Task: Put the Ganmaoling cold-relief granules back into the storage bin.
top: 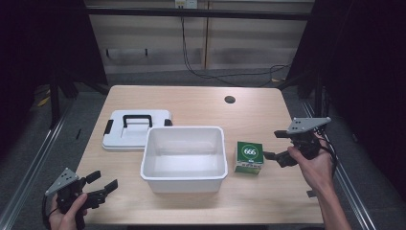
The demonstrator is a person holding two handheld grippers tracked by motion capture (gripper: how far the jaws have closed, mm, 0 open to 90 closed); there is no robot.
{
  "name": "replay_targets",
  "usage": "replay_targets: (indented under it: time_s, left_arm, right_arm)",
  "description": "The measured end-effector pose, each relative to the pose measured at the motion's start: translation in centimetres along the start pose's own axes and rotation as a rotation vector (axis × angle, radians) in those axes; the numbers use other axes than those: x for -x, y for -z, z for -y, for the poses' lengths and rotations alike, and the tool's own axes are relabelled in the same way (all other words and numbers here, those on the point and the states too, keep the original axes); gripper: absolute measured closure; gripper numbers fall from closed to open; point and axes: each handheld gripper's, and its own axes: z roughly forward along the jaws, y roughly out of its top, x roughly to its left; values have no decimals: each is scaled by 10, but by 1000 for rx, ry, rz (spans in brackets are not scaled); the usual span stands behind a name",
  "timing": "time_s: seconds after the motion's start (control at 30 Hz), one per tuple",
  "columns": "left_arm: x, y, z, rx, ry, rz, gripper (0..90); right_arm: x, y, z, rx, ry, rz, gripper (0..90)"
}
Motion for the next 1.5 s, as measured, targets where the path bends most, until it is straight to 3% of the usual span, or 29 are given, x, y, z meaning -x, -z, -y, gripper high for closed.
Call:
replay_targets:
  time_s: [0.33, 0.5, 0.67, 0.7, 0.73, 0.77, 0.8, 0.9, 0.93, 1.0, 1.23, 1.3, 1.5]
  left_arm:
    - [-1, 0, 0, -6, 5, -4, 159]
    - [-1, 1, 0, -5, -1, -1, 159]
    - [-1, 0, 1, -8, 0, -5, 159]
    - [-1, 0, 1, -6, -2, -1, 159]
    - [-1, 0, 1, -6, -2, -1, 159]
    - [-1, 1, 0, 0, 2, 1, 159]
    - [-1, 1, 0, 0, 2, 1, 159]
    - [-1, 1, 0, -1, 2, 2, 159]
    - [-1, 1, 0, -1, 2, 2, 159]
    - [-1, 1, 0, 0, 1, 3, 159]
    - [-1, 1, 0, -2, 0, 4, 159]
    - [-1, 1, 0, -1, 0, 4, 159]
    - [-1, 1, 0, -1, 3, 5, 159]
  right_arm:
    - [-2, -8, -28, -89, 106, -91, 161]
    - [-3, -24, -40, -205, 169, -141, 161]
    - [-3, -35, -47, -263, 195, -134, 154]
    - [-2, -42, -50, -308, 215, -146, 154]
    - [-2, -42, -50, -308, 215, -146, 154]
    - [-1, -49, -53, -369, 228, -136, 150]
    - [-1, -49, -53, -369, 228, -136, 150]
    - [1, -63, -56, -441, 273, -153, 142]
    - [1, -63, -56, -441, 273, -153, 142]
    - [1, -70, -59, -493, 285, -173, 137]
    - [1, -82, -63, -549, 311, -190, 120]
    - [3, -86, -63, -546, 328, -204, 98]
    - [4, -99, -60, -620, 367, -256, 96]
